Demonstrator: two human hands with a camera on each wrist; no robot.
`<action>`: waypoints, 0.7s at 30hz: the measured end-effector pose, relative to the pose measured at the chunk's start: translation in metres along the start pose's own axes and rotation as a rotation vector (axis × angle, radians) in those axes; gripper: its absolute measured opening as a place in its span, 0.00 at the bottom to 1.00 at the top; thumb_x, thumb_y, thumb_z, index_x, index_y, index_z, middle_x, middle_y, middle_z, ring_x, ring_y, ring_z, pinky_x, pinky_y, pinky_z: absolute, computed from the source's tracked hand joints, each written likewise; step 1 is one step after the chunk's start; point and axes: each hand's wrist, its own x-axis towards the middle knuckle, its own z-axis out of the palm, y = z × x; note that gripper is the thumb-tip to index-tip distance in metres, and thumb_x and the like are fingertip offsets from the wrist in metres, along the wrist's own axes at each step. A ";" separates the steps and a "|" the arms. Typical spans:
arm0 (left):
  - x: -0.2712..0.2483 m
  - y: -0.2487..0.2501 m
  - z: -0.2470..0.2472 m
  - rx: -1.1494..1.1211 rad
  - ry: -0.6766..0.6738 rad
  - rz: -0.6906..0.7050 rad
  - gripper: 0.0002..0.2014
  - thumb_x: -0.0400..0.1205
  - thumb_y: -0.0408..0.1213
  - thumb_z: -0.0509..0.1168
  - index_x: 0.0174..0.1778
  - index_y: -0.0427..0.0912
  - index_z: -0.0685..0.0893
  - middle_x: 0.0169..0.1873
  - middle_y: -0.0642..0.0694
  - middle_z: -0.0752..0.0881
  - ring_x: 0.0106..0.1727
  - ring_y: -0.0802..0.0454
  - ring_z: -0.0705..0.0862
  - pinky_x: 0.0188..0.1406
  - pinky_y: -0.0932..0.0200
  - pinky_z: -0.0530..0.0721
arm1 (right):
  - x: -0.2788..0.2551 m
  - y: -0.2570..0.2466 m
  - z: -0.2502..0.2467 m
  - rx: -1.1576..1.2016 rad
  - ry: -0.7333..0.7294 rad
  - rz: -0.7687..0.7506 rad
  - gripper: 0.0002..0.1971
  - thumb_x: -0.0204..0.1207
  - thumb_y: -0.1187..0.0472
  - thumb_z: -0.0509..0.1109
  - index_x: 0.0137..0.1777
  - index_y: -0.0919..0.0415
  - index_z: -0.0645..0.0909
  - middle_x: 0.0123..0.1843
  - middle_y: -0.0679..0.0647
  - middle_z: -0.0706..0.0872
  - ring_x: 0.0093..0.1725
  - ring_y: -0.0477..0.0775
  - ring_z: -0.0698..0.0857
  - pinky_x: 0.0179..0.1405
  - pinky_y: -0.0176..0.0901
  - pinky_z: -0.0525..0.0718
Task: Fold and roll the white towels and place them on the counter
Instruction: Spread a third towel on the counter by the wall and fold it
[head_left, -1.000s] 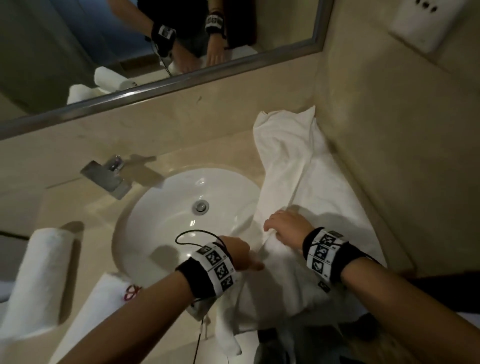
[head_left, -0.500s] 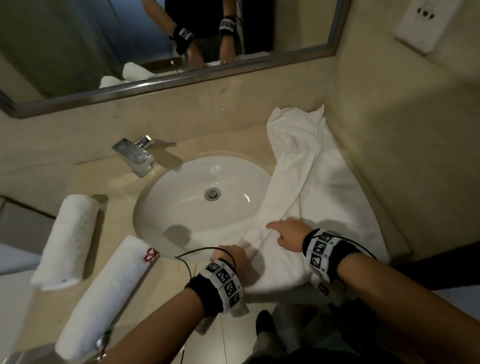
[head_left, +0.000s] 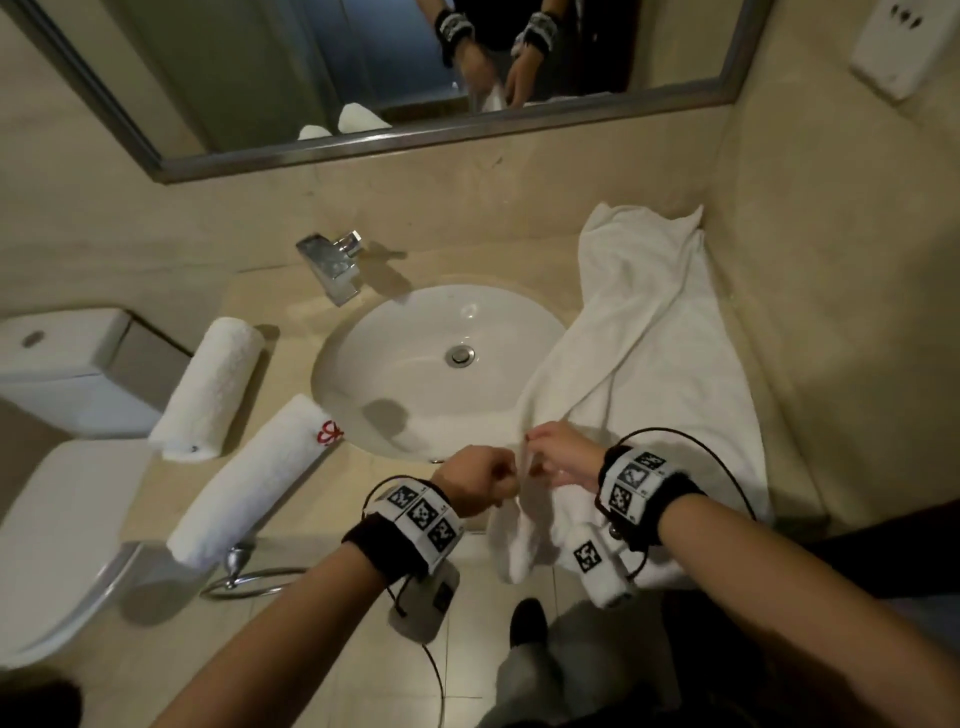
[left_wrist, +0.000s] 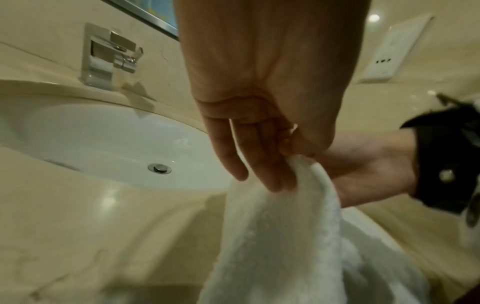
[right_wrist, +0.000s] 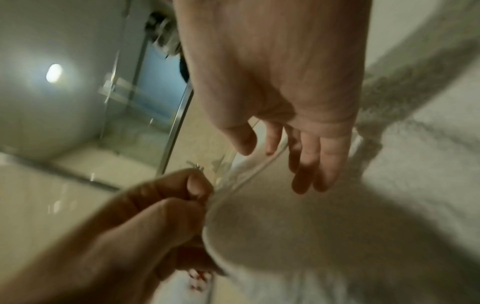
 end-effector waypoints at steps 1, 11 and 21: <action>-0.004 0.007 0.001 -0.047 0.044 0.027 0.05 0.77 0.32 0.64 0.37 0.44 0.79 0.35 0.40 0.87 0.38 0.45 0.87 0.40 0.63 0.81 | -0.007 0.002 -0.002 0.142 0.021 0.012 0.11 0.83 0.65 0.59 0.63 0.64 0.72 0.42 0.56 0.77 0.37 0.52 0.79 0.33 0.44 0.80; -0.004 0.098 0.038 -0.153 0.180 0.173 0.13 0.76 0.32 0.68 0.27 0.45 0.75 0.26 0.47 0.77 0.30 0.54 0.72 0.33 0.65 0.69 | -0.070 0.016 -0.078 0.175 0.284 -0.266 0.10 0.80 0.70 0.59 0.55 0.58 0.65 0.50 0.61 0.74 0.34 0.55 0.76 0.20 0.37 0.78; 0.018 0.177 0.111 -0.076 0.032 0.165 0.10 0.78 0.41 0.62 0.44 0.38 0.83 0.44 0.38 0.86 0.46 0.46 0.80 0.50 0.57 0.76 | -0.102 0.098 -0.165 0.059 0.626 -0.250 0.20 0.75 0.78 0.57 0.63 0.60 0.69 0.65 0.63 0.77 0.58 0.63 0.80 0.52 0.45 0.82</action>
